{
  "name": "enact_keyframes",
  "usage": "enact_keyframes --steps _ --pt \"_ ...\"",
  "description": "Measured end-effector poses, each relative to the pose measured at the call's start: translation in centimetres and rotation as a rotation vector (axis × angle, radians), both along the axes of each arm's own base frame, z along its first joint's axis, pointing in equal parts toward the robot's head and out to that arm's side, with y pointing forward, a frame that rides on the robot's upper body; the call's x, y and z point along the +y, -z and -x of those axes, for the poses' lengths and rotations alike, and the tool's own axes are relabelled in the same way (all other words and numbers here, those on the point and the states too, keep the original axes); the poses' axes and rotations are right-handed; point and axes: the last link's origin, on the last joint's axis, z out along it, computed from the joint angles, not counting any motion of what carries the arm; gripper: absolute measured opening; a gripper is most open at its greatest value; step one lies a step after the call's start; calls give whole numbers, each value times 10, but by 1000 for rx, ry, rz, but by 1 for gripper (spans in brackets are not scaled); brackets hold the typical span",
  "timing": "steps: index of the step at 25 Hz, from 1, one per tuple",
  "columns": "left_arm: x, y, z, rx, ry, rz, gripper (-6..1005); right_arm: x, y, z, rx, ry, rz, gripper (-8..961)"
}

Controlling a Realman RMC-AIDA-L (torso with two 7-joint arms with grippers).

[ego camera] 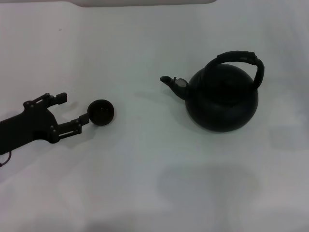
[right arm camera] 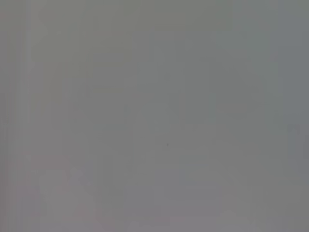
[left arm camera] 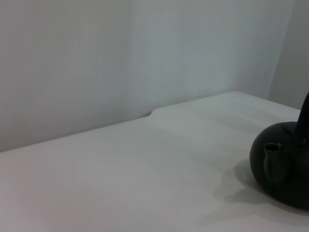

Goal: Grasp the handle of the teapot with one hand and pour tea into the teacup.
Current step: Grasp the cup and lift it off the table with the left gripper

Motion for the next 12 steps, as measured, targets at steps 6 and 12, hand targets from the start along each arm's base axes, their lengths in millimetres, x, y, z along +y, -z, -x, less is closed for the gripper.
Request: enact_keyframes --steps 6,12 --pt "-4 6 -2 17 41 20 872 -4 4 -1 3 3 9 750" --pt "-3 6 -6 6 59 27 871 -11 9 -2 11 4 20 750"
